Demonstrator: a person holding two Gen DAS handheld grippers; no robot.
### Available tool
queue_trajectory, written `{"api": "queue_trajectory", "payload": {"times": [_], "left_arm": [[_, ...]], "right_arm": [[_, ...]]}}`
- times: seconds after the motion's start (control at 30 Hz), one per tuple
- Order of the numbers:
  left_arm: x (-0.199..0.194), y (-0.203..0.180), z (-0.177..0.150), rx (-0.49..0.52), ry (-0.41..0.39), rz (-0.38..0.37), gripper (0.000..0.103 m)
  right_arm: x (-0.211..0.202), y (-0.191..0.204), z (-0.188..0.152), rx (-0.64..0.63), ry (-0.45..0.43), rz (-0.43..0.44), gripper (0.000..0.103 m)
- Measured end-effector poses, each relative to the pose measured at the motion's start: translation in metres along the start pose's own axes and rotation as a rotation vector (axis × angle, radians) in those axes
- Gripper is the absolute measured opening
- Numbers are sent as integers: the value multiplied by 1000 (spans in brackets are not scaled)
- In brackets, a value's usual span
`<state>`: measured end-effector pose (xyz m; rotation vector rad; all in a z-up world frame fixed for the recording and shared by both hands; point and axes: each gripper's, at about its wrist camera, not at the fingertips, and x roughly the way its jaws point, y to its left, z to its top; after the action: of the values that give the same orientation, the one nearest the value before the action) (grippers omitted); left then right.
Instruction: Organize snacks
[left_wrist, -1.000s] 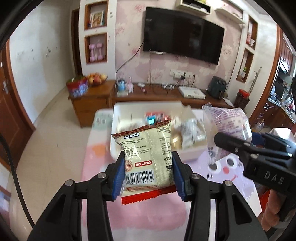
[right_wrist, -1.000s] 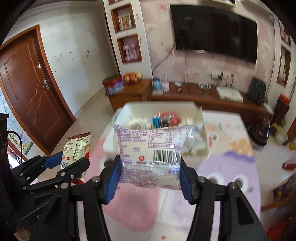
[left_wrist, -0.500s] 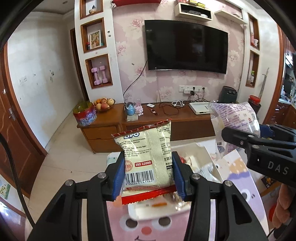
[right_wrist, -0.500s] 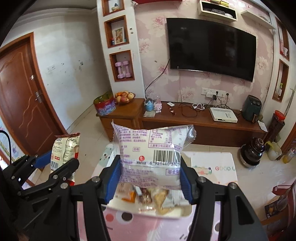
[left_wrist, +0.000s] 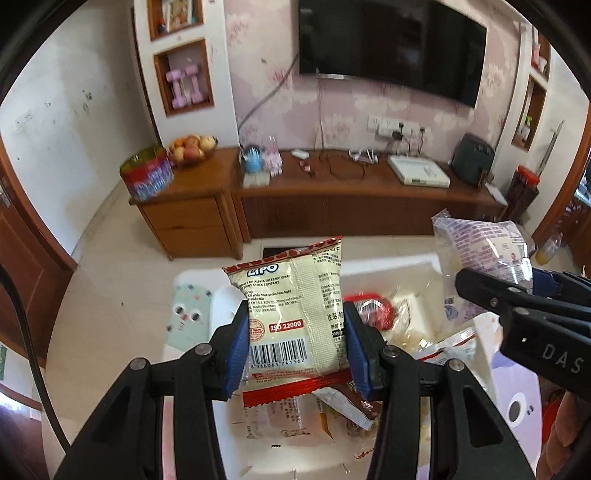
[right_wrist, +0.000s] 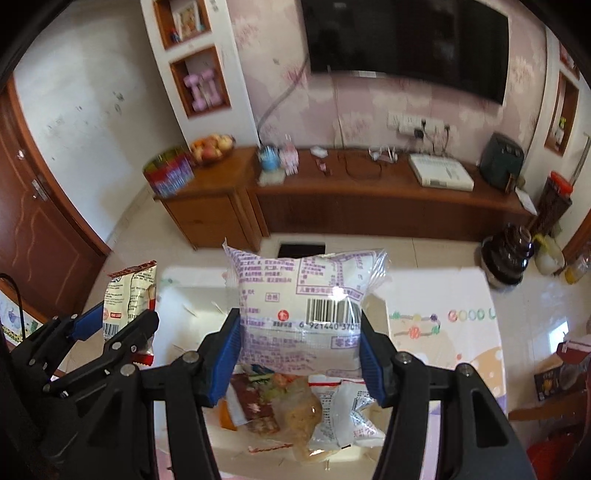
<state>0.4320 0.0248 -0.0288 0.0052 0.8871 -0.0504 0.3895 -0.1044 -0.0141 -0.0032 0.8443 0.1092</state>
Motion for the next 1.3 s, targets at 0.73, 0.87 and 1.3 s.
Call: {"api": "queue_trajectory", "payload": {"times": [0.73, 0.87, 1.3], "left_arm": [[71, -2, -41, -19, 167, -19, 94], [61, -8, -44, -2, 162, -25, 94], [3, -19, -58, 17, 135, -52, 94]], "right_arm": [[84, -28, -26, 111, 212, 54, 64], [78, -27, -31, 103, 210, 58, 64], [25, -24, -48, 87, 164, 56, 64]]}}
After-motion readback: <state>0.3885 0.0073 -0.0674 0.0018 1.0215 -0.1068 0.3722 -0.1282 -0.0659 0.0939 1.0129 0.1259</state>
